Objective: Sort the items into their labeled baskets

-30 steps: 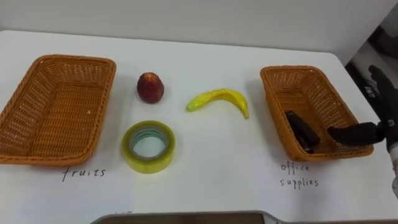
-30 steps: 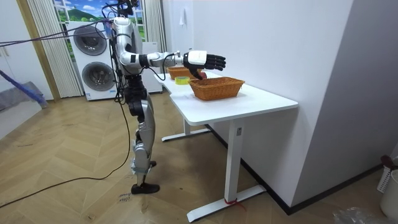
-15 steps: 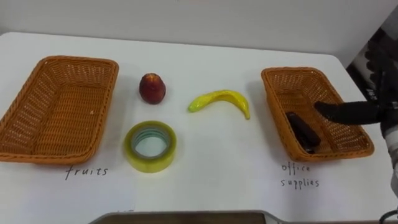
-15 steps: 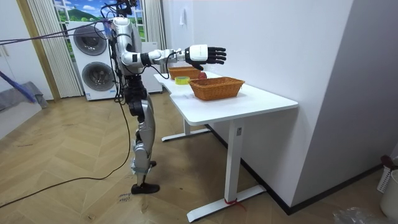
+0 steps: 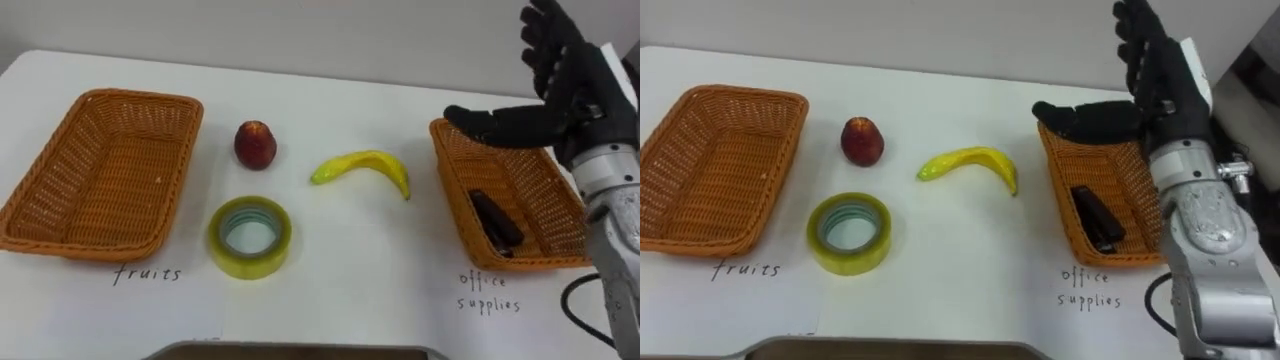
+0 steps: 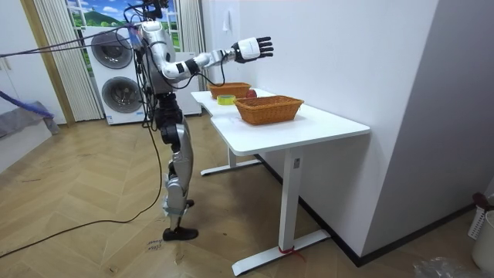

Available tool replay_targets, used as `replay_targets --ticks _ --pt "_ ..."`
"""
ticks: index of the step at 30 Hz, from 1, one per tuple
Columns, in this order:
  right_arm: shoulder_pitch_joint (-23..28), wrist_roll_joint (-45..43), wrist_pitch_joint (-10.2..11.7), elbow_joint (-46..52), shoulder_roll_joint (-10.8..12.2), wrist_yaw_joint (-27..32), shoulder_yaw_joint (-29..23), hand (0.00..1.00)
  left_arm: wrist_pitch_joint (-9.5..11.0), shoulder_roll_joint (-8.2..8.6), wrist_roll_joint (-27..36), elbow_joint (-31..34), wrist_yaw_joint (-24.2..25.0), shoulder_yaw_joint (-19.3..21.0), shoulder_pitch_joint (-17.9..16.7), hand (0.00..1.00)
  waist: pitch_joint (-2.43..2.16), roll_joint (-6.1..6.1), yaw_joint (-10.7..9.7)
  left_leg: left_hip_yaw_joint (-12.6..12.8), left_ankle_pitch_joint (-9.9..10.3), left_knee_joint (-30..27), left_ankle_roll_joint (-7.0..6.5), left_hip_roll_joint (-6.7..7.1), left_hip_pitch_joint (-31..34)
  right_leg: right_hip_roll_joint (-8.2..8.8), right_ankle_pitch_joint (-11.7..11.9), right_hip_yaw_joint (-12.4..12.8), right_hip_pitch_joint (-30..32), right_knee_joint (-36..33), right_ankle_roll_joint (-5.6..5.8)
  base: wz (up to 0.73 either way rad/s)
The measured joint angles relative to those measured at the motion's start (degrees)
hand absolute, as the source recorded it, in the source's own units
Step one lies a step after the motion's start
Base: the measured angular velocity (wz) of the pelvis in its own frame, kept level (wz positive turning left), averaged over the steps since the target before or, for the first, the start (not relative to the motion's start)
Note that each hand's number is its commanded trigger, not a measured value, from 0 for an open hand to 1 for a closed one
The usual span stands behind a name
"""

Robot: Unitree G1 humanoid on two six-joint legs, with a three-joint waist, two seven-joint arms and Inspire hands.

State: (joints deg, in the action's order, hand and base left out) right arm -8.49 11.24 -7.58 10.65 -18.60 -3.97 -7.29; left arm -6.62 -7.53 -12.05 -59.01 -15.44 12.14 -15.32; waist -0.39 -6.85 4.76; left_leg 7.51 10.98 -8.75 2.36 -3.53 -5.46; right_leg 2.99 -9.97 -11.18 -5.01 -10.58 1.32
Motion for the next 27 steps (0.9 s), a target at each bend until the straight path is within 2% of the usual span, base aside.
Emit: replay_targets --ticks 6,9,14,17,21,24,27 --pt "-1.61 1.96 0.0 1.04 0.01 -0.94 3.56 0.0 -0.55 -0.1 0.09 -0.24 0.15 -0.75 0.31 0.0 0.12 0.21 1.63 -0.23 0.0 0.0 0.0 -0.01 0.05 0.0 0.0 -0.27 -0.16 -0.03 0.0 0.01" --pt "-3.82 3.03 -0.08 0.85 0.32 -1.18 6.46 0.0 -1.06 -0.18 0.09 -0.25 0.69 -3.08 0.5 0.0 0.23 0.29 1.98 -0.32 0.0 0.04 0.0 0.0 0.14 0.0 0.0 -0.34 -0.14 -0.01 0.0 0.01" --pt "-6.39 3.62 -0.13 0.24 0.43 -2.63 11.09 0.0 -2.28 -0.48 -0.08 0.11 0.96 -6.43 1.43 0.0 0.33 0.08 2.18 -2.01 -0.01 -0.63 0.01 0.07 1.44 0.04 0.0 -1.79 0.08 0.11 0.0 0.16" --pt "-6.44 3.36 -1.34 -1.91 0.48 -3.1 12.89 0.0 -3.11 -0.54 -0.97 1.17 1.13 -6.69 1.79 0.0 0.49 -0.29 4.18 -2.55 -0.01 -0.77 0.02 0.09 1.78 0.09 0.0 -2.44 0.13 0.11 0.0 0.09" --pt "-6.44 1.32 -3.3 -5.76 1.15 -3.84 16.65 0.0 -3.92 -0.62 -0.97 1.64 1.12 -6.8 2.32 0.0 0.95 -1.04 5.2 -2.66 -0.02 -0.83 0.01 0.15 2.04 0.23 0.0 -3.31 0.18 0.16 0.0 0.03" --pt "-6.44 -0.36 -5.03 -7.48 2.59 -5.31 18.16 0.0 -4.77 -0.45 -1.03 1.61 1.16 -6.81 2.8 0.0 0.85 -1.25 5.37 -2.89 -0.02 -0.92 0.0 0.22 2.54 0.34 0.0 -3.83 0.31 0.16 0.0 0.1" --pt "-6.44 -0.32 -5.05 -7.8 3.07 -6.06 18.62 0.0 -5.45 -0.43 -1.01 1.64 1.41 -6.78 3.46 0.0 0.9 -1.06 5.62 -2.91 -0.04 -0.98 -0.03 0.22 2.83 0.42 0.0 -4.43 0.28 0.26 0.0 0.08"
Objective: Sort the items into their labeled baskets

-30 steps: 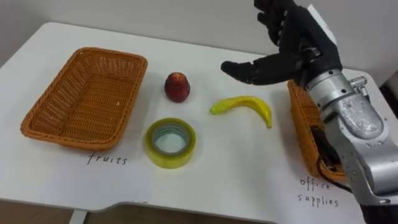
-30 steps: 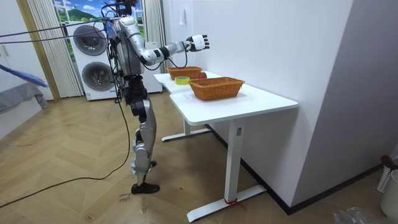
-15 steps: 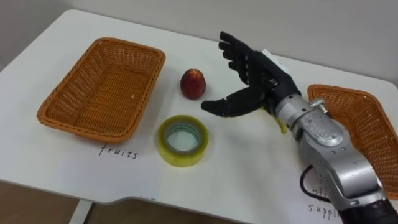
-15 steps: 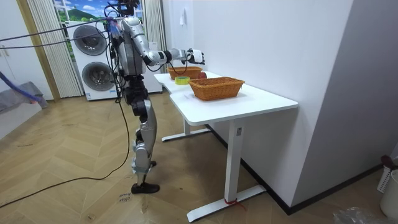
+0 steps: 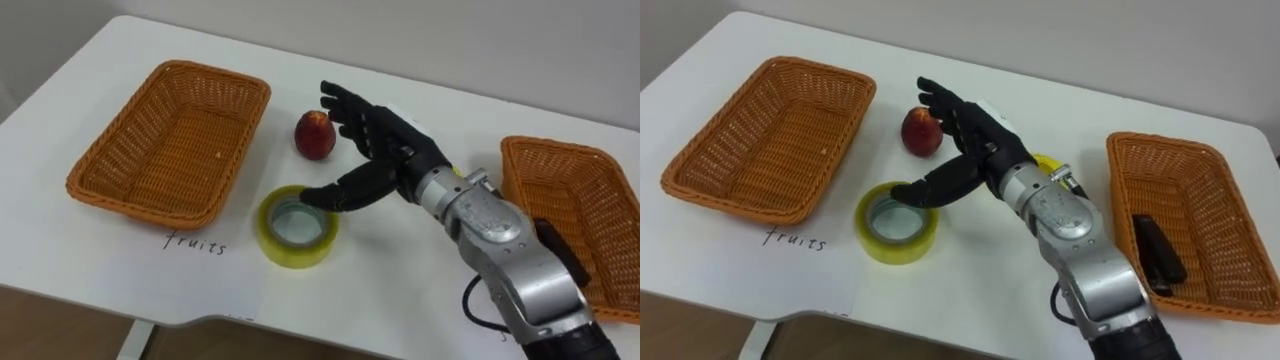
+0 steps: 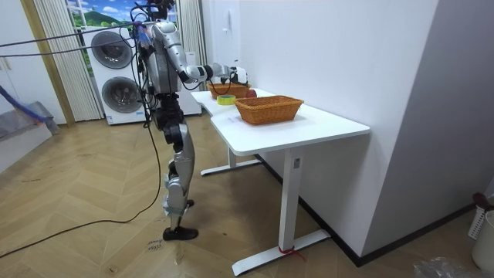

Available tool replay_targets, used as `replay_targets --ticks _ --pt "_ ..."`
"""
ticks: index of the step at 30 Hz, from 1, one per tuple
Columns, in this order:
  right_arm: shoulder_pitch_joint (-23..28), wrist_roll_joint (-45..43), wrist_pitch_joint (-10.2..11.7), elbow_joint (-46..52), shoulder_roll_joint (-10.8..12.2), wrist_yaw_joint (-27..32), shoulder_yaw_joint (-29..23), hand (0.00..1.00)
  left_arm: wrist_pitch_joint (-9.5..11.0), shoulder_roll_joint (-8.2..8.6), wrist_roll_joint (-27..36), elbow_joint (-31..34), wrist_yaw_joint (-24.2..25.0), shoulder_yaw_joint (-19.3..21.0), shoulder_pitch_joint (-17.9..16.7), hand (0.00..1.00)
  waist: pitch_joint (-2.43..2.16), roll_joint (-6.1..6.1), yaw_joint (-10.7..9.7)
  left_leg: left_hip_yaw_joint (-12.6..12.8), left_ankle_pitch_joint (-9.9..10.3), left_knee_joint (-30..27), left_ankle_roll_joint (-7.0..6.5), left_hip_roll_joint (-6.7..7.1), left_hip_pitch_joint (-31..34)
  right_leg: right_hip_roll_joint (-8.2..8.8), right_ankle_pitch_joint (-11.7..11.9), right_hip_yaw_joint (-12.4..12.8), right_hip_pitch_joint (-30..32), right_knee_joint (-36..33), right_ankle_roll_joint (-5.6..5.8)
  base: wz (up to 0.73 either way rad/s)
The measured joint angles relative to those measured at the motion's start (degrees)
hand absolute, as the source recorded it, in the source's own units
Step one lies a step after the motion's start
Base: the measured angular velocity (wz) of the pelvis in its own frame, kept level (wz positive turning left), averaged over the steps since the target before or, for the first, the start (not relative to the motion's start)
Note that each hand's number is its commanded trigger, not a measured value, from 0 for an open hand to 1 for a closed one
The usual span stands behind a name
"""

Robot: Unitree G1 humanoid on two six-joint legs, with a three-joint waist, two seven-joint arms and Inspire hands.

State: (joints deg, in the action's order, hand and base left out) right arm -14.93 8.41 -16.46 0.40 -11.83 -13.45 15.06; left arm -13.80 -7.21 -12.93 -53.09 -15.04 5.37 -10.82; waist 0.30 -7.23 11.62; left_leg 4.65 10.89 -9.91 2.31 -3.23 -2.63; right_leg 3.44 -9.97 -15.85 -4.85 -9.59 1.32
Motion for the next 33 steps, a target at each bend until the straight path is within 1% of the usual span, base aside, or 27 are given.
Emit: replay_targets --ticks 3,7,13,16,23,29,33 --pt "0.0 -0.01 -0.01 -1.52 0.16 -0.58 0.0 0.0 0.01 0.01 0.13 -0.37 -0.42 -0.03 0.02 0.0 0.0 0.0 0.0 0.01 0.0 -0.14 0.0 0.0 0.0 0.0 0.0 0.02 -0.05 -0.01 0.0 0.0" --pt "0.0 -0.41 -0.86 -2.1 0.33 -1.51 0.0 0.0 -0.04 0.02 1.46 -1.02 -0.64 -0.04 -0.06 0.0 0.05 0.08 -0.01 0.02 0.0 -0.12 0.0 -0.01 0.06 -0.01 0.0 -0.01 -0.05 -0.03 0.0 0.0" --pt "0.0 -2.06 -0.91 -4.18 0.64 -2.73 0.01 0.0 -0.03 0.03 2.25 -1.62 -0.58 -0.21 0.17 0.0 0.12 0.17 0.22 0.02 0.0 0.24 0.0 0.01 0.06 -0.01 0.0 -0.01 -0.04 -0.07 0.0 0.0" --pt "0.0 -2.81 -0.96 -5.2 0.77 -2.73 0.06 0.0 0.0 -0.01 2.23 -2.21 -0.51 -1.31 0.25 0.0 0.19 0.26 0.22 0.03 0.0 0.27 0.0 0.03 0.11 -0.01 0.0 0.01 0.09 -0.06 0.0 0.0" --pt "0.0 -4.78 -0.95 -5.28 0.98 -2.73 0.35 0.0 0.44 -0.12 2.24 -2.24 0.25 -1.26 0.54 0.0 0.19 0.28 0.22 0.01 0.0 0.27 -0.01 0.04 0.1 0.0 0.0 -0.01 0.26 -0.02 0.0 0.0" --pt "0.01 -5.45 -0.91 -6.09 1.07 -2.72 1.93 0.0 0.56 -0.28 2.24 -2.91 0.5 -1.19 0.39 0.0 0.2 0.28 0.16 -0.13 -0.01 0.16 -0.01 0.05 0.04 0.0 0.0 -0.06 -0.01 0.05 0.0 0.0" --pt "0.01 -7.48 -0.92 -7.13 1.18 -2.73 2.15 0.0 0.43 -0.28 2.22 -4.84 0.5 -1.1 1.03 0.0 0.22 0.32 0.18 -0.12 -0.01 0.07 -0.01 0.05 0.27 0.02 0.0 -0.11 -0.01 0.03 0.0 0.0"
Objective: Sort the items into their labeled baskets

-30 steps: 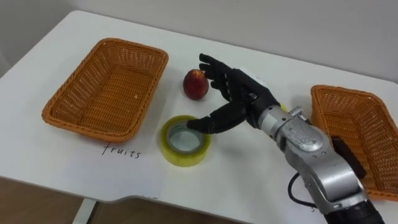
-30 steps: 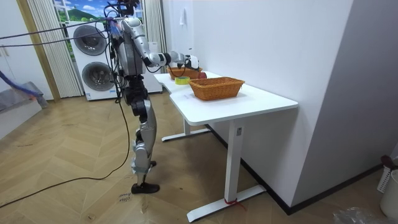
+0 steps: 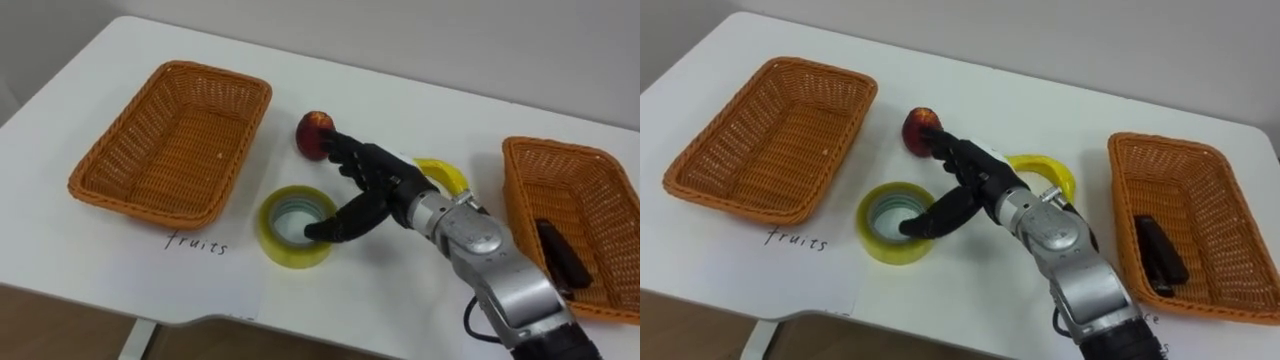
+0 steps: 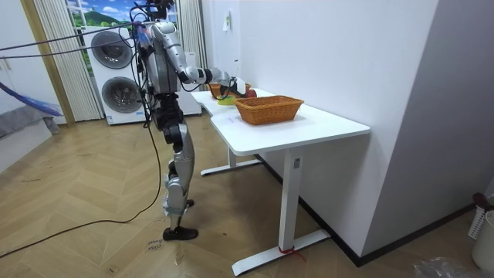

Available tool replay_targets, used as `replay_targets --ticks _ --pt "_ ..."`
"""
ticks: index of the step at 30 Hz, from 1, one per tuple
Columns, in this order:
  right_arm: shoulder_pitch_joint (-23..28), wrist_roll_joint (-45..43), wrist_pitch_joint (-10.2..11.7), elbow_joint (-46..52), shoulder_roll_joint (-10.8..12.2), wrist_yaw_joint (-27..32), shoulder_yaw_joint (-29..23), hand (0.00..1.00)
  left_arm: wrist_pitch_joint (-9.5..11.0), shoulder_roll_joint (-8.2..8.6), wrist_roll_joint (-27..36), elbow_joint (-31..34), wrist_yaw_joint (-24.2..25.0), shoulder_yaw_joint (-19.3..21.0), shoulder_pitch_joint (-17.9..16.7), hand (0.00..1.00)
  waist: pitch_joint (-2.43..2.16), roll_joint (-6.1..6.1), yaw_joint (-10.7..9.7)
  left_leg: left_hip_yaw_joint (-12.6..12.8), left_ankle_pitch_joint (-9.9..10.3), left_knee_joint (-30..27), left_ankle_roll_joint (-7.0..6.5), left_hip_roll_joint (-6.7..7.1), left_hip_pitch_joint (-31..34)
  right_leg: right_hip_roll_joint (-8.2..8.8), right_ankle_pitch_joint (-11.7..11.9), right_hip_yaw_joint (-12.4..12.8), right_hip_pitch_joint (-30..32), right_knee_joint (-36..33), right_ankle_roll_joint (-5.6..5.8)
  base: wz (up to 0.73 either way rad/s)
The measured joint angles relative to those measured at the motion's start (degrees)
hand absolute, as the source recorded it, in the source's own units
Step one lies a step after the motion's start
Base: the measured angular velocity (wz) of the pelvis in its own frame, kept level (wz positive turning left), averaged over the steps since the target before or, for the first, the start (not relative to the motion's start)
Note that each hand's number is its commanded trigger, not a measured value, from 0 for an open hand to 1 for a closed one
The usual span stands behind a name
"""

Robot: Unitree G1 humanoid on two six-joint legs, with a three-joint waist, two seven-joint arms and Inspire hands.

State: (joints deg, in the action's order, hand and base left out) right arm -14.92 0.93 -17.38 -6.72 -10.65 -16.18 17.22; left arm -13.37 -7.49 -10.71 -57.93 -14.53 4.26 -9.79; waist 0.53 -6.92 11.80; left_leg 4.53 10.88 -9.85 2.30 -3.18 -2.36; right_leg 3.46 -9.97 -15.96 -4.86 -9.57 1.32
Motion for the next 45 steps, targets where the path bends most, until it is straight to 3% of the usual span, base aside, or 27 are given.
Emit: replay_targets --ticks 11,16,23,29,34,45 --pt "0.0 -1.98 -0.26 -1.68 0.31 -0.09 0.08 0.0 -1.63 0.05 -0.06 -0.67 0.0 0.02 0.96 0.0 0.01 0.09 1.15 -0.09 0.01 0.08 0.01 -0.01 0.32 -0.01 0.0 -0.59 0.13 0.0 0.0 0.0" --pt "-0.01 -4.16 -0.16 -3.63 2.26 0.51 0.12 0.0 -1.65 0.27 -0.15 -0.56 0.07 0.03 1.28 0.0 -0.09 0.17 1.2 -0.02 0.0 0.1 0.0 -0.02 0.06 0.0 0.0 -0.83 0.0 0.03 0.0 0.0" --pt "-0.06 -5.35 -0.37 -3.85 2.92 0.47 0.26 0.0 -1.71 0.22 -0.1 -0.43 0.22 -0.07 1.63 0.0 -0.17 0.08 1.42 -0.02 0.0 0.05 0.01 -0.02 0.11 0.03 0.0 -1.61 -0.02 0.02 0.0 0.0" --pt "-0.7 -6.0 -1.56 -4.06 3.23 0.75 1.21 0.0 -2.64 -0.22 -0.07 0.58 0.54 -0.12 1.53 0.0 -0.63 -0.74 1.56 0.04 0.0 0.12 0.02 -0.04 0.24 0.06 0.0 -1.91 0.11 -0.04 0.0 0.0" --pt "-0.97 -5.75 -1.73 -4.1 3.45 2.33 1.91 0.0 -2.64 -0.66 -0.08 0.96 0.51 -0.86 2.55 0.0 -0.45 -1.58 2.86 0.06 0.0 0.21 0.01 -0.04 0.21 0.07 0.0 -1.82 0.11 -0.04 0.0 0.0" --pt "-2.14 -3.39 -2.01 -5.05 3.66 4.29 2.95 0.0 -2.64 -0.79 -0.08 1.06 0.52 -1.17 2.64 0.0 -0.23 -1.61 2.86 0.02 0.0 0.41 0.02 -0.04 0.23 0.06 0.0 -1.97 0.14 -0.02 0.0 0.0"
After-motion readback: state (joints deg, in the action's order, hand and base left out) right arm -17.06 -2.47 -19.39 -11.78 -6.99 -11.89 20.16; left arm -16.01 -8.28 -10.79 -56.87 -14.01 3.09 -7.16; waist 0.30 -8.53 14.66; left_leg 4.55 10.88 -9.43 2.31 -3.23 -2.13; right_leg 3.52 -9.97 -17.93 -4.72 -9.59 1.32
